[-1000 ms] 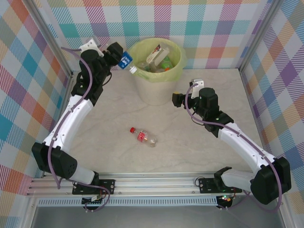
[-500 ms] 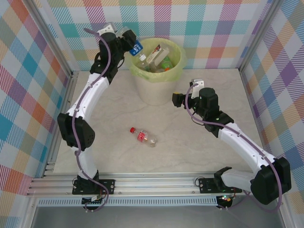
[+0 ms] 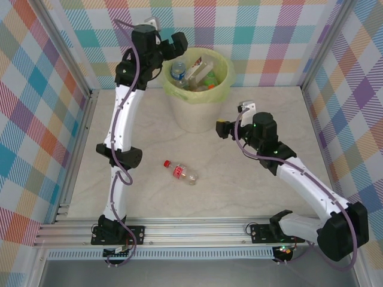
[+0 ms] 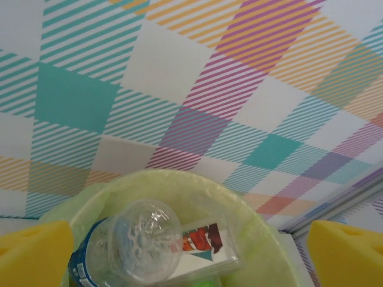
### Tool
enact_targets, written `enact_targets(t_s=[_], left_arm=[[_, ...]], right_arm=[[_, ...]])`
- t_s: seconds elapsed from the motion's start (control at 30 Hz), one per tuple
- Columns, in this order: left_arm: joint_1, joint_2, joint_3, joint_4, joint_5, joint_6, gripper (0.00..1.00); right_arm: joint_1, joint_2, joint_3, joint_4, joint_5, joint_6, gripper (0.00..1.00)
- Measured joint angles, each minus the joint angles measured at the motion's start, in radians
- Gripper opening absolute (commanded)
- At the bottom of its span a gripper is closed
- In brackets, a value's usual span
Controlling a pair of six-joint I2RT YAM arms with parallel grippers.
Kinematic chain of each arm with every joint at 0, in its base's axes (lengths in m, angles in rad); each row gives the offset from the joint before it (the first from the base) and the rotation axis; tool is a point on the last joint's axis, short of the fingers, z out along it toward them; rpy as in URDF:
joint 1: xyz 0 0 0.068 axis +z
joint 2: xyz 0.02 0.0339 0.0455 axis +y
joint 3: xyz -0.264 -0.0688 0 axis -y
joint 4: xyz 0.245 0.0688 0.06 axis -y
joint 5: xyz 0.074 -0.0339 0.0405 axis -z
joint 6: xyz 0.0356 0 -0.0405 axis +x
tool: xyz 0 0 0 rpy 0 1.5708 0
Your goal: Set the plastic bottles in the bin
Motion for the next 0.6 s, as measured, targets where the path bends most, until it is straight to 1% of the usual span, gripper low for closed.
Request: enact_targets(t_s=[0.1, 0.27, 0.37, 0.43, 0.6], left_arm=[[0.000, -0.013, -0.027, -0.030, 0.037, 0.002, 1.00], [0.000, -0.055, -0.174, -0.047, 0.092, 0.002, 1.00], [0.000, -0.124, -0.328, -0.034, 0.115, 0.002, 1.00], [0.000, -0.206, -0.484, 0.005, 0.125, 0.002, 1.00], [0.000, -0.441, -0.861, 0.142, 0.103, 0.006, 1.00]], right_arm=[[0.032, 0.061, -0.027, 0.016, -0.084, -0.045, 1.00], [0.167, 0.199, -0.031, -0.003, -0.132, -0.160, 1.00], [0.248, 0.294, -0.022, -0.021, -0.138, -0.225, 1.00], [0.290, 0.367, 0.000, -0.040, -0.148, -0.258, 1.00], [0.343, 0.501, 0.084, -0.090, -0.196, -0.308, 1.00]])
